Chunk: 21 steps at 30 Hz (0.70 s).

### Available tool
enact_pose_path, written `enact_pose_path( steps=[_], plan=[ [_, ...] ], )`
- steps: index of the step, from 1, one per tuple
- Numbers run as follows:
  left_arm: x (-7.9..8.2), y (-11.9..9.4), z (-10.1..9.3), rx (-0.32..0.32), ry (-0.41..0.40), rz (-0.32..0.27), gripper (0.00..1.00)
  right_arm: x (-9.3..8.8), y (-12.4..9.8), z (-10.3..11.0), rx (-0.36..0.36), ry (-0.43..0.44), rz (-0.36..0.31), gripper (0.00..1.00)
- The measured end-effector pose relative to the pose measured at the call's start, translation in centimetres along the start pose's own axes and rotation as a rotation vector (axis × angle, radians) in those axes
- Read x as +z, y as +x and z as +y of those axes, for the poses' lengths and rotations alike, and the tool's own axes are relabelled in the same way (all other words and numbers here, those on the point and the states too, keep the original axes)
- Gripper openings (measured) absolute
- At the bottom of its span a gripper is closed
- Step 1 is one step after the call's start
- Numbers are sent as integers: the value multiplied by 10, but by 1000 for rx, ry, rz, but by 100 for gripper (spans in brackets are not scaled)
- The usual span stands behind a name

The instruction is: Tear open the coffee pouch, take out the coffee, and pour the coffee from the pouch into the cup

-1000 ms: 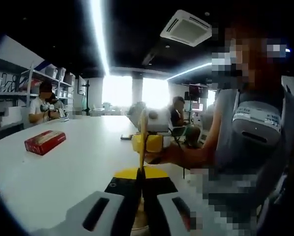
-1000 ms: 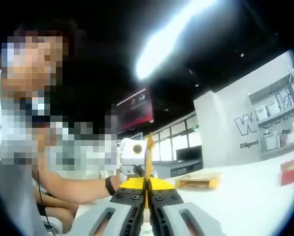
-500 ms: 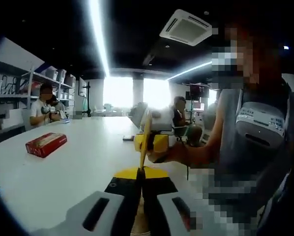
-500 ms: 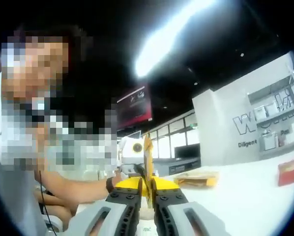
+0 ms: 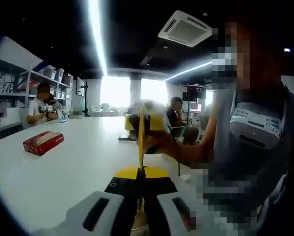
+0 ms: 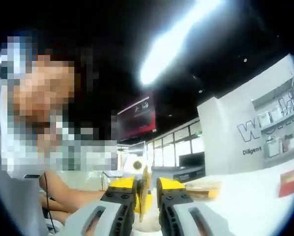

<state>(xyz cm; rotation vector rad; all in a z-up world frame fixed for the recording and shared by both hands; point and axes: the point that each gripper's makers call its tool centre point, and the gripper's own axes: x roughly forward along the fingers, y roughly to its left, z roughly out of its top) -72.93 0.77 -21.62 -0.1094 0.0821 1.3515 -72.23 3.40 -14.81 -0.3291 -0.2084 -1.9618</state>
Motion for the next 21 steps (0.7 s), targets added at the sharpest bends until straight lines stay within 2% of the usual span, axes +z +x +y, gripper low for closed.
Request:
enact_pose_path(
  steps=[4, 16, 21],
  plan=[
    [-3, 3, -1, -3, -1, 14, 4, 0, 0, 2, 8, 1, 11, 9],
    [-6, 3, 1, 1, -2, 22, 4, -7, -1, -3, -38, -21, 36, 1],
    [-3, 1, 2, -1, 5, 9, 4, -3, 0, 4, 19, 40, -11, 4]
  ],
)
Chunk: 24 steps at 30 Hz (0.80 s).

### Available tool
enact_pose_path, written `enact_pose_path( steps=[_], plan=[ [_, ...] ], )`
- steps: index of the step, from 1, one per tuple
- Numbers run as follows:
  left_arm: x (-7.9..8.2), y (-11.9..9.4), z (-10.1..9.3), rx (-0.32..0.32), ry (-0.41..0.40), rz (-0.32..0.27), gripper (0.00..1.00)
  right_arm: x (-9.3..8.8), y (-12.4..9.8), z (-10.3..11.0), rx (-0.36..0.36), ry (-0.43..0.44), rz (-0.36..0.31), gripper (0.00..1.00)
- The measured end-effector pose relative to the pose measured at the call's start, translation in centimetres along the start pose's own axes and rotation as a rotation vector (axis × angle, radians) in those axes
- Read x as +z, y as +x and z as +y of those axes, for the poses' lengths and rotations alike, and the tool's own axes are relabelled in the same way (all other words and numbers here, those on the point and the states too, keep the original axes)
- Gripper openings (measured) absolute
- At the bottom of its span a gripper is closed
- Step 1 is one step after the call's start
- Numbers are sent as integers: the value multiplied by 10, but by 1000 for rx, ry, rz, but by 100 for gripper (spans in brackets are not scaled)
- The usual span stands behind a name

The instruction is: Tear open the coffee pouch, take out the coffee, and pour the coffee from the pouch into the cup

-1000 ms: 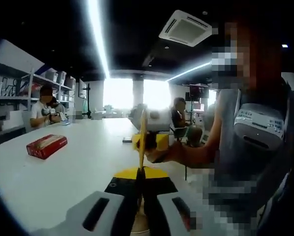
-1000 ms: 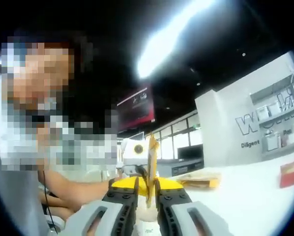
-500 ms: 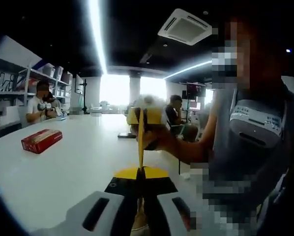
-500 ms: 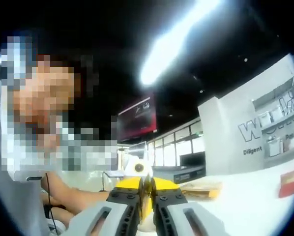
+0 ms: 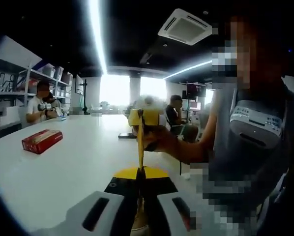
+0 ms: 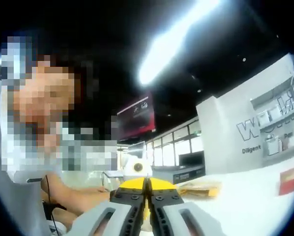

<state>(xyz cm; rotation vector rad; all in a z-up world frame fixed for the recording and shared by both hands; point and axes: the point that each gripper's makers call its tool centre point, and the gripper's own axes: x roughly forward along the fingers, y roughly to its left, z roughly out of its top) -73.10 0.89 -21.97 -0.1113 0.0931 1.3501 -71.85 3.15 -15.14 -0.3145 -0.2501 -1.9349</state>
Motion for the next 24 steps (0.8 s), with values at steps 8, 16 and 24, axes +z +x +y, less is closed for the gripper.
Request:
enact_pose_path(
  steps=[8, 16, 24],
  plan=[
    [4, -1, -2, -9, 3, -19, 4, -8, 3, -2, -16, -18, 11, 10],
    [2, -1, -2, -7, 7, -11, 5, -11, 4, -1, -20, -25, 23, 2],
    [3, 1, 3, -1, 25, -37, 8, -9, 1, -5, -33, -34, 21, 2]
  ],
)
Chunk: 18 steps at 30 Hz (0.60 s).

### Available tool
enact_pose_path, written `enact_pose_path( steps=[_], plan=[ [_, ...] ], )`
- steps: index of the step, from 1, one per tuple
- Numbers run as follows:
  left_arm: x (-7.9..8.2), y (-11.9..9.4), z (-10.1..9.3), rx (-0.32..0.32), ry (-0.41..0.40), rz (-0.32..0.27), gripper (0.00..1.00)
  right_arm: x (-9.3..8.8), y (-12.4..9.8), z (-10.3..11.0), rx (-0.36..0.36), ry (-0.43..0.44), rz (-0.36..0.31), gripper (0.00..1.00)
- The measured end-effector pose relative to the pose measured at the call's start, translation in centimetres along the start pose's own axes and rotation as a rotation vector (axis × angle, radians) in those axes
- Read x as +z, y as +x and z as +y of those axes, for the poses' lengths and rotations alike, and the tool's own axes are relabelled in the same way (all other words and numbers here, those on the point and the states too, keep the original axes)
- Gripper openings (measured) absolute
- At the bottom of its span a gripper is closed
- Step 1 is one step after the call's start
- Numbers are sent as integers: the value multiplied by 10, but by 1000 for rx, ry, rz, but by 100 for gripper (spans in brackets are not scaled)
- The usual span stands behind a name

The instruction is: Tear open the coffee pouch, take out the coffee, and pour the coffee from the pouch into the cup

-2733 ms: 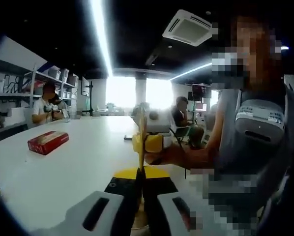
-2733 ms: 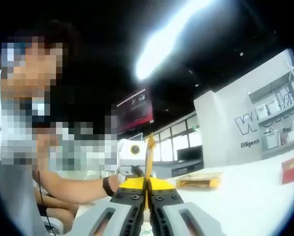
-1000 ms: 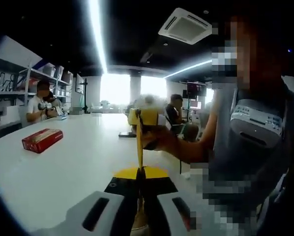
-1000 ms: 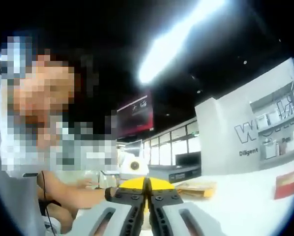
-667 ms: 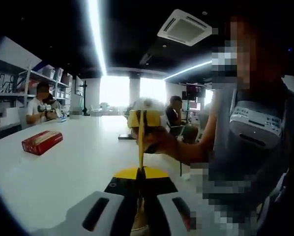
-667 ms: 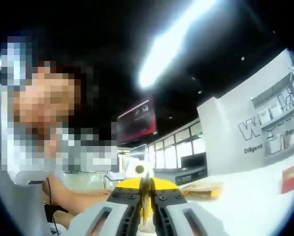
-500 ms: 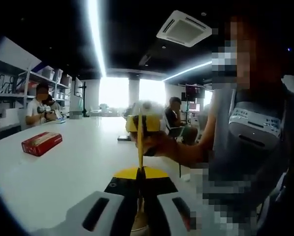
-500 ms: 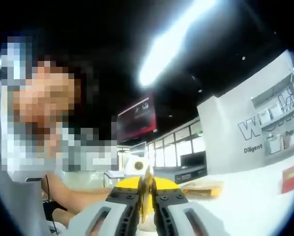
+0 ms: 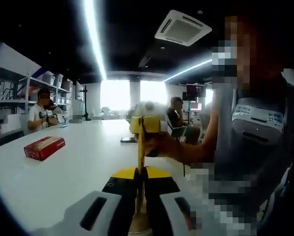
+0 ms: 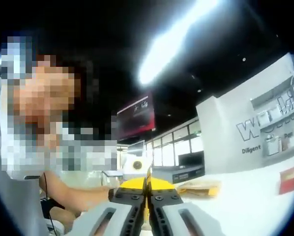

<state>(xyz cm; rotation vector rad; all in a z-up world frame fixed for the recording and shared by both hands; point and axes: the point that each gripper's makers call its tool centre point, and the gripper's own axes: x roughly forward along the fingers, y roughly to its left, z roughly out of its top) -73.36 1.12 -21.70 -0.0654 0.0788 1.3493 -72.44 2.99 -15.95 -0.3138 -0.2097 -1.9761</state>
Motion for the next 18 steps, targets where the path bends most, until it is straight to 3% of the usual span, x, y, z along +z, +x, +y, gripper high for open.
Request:
enact_pose_path(
  steps=[5, 10, 18],
  plan=[
    [1, 2, -1, -5, 0, -12, 11, -3, 0, 0, -2, 4, 0, 2],
    [14, 6, 0, -5, -5, -80, 16, -6, 0, 0, -2, -2, 13, 2],
    [30, 10, -3, 7, 18, -132, 16, -10, 4, 1, 2, -3, 18, 2]
  ],
)
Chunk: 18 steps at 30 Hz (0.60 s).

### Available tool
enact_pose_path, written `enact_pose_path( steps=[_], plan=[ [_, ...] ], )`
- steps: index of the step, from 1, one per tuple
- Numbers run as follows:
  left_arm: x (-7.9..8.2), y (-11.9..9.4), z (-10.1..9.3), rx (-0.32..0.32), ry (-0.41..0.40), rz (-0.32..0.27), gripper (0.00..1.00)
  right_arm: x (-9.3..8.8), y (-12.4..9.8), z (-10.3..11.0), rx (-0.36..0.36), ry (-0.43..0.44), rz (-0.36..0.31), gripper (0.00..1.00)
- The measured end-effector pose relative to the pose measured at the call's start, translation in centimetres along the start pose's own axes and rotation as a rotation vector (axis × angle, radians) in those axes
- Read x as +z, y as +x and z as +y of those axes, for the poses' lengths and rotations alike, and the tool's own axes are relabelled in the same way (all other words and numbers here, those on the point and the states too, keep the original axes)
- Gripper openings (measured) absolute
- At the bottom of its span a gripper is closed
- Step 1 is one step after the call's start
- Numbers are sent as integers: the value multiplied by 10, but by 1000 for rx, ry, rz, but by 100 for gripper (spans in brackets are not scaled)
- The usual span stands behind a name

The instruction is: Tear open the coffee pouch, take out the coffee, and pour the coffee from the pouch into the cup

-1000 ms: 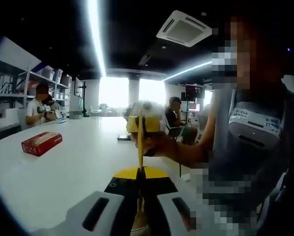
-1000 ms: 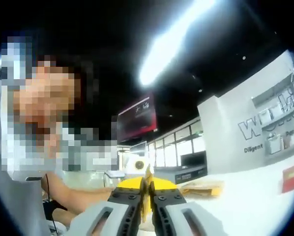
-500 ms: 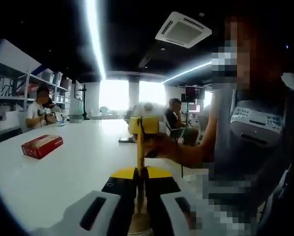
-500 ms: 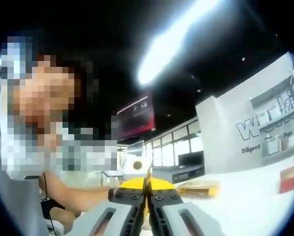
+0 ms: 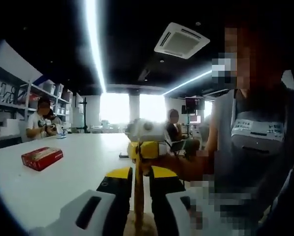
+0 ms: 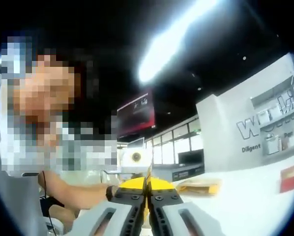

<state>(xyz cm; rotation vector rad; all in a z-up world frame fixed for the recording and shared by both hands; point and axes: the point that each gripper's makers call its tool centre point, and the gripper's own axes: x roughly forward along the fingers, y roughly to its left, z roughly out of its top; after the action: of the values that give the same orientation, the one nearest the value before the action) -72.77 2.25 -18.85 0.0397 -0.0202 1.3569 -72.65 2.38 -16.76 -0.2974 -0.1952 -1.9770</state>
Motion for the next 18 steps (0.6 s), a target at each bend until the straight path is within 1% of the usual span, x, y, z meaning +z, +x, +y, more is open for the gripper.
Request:
enact_pose_path(
  steps=[4, 6, 7, 8, 12, 14, 18],
  plan=[
    [3, 3, 0, 10, 23, -9, 15, 0, 3, 2, 3, -1, -3, 2],
    [2, 4, 0, 9, 29, -1, 14, 0, 4, 3, 6, -3, -2, 2],
    [0, 5, 0, 15, 43, 11, 12, 0, 5, 3, 7, -4, -2, 2],
    [0, 6, 1, 24, 65, 11, 9, 0, 5, 4, 8, -6, -3, 2],
    [2, 6, -1, 17, 56, 2, 8, 3, 5, 5, 12, -11, -9, 2],
    [3, 6, 0, 22, 60, 1, 5, 4, 5, 5, 11, -17, -9, 2],
    [3, 6, 1, 21, 13, 10, 3, 4, 5, 5, 12, -20, -4, 2]
  ],
)
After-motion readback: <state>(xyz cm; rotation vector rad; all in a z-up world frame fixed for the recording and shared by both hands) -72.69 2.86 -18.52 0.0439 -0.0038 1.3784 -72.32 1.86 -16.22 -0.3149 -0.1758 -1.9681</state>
